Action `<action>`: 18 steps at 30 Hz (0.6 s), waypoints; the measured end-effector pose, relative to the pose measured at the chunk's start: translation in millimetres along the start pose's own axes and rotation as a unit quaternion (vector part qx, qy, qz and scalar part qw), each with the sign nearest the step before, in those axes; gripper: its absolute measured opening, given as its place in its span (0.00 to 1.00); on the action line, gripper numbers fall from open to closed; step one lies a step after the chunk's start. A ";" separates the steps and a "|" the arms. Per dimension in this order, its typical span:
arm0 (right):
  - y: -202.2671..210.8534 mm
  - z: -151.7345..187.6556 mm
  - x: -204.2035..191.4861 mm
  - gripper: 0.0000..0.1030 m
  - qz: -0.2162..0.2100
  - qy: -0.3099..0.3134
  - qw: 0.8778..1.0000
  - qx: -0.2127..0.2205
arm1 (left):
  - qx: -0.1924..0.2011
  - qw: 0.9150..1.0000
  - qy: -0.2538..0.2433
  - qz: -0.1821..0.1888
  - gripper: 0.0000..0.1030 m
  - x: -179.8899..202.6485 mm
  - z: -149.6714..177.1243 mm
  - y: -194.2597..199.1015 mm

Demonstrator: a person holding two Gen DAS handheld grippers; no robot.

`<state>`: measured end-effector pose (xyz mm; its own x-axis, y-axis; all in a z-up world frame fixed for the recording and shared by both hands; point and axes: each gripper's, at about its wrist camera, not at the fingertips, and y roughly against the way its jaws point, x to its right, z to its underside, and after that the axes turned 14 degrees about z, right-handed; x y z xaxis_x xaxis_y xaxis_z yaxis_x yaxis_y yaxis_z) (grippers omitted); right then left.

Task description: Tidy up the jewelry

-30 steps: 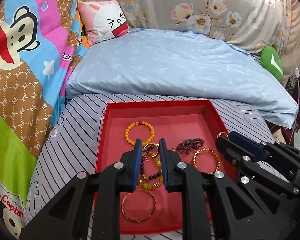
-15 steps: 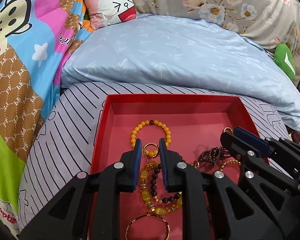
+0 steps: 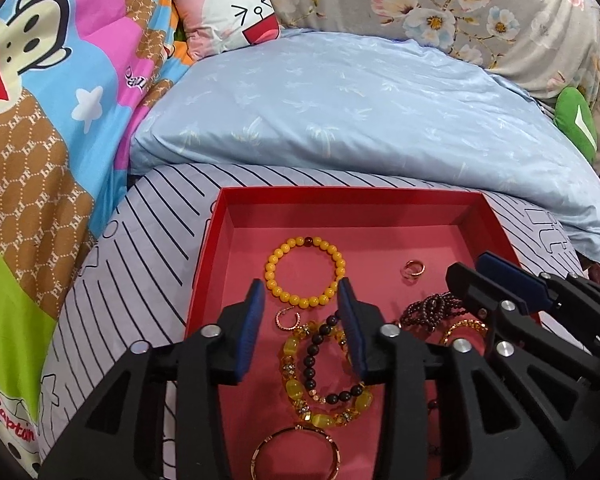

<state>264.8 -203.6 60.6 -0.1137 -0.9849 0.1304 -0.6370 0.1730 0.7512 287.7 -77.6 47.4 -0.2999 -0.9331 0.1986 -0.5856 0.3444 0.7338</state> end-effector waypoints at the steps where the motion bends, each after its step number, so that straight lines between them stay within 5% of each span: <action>1: 3.9 1.3 0.8 0.25 0.004 0.000 1.000 0.003 | 0.002 1.000 -0.004 -0.002 0.36 1.8 1.0 3.6; 18: 76.3 55.3 18.3 0.33 0.014 -0.040 0.999 0.012 | 0.010 1.000 0.002 0.013 0.36 23.4 48.4 68.5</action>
<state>171.9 -208.4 84.5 -0.1924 -0.9763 0.0988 -0.6507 0.2024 0.7319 204.2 -70.8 70.9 -0.3126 -0.9241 0.2200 -0.5922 0.3706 0.7155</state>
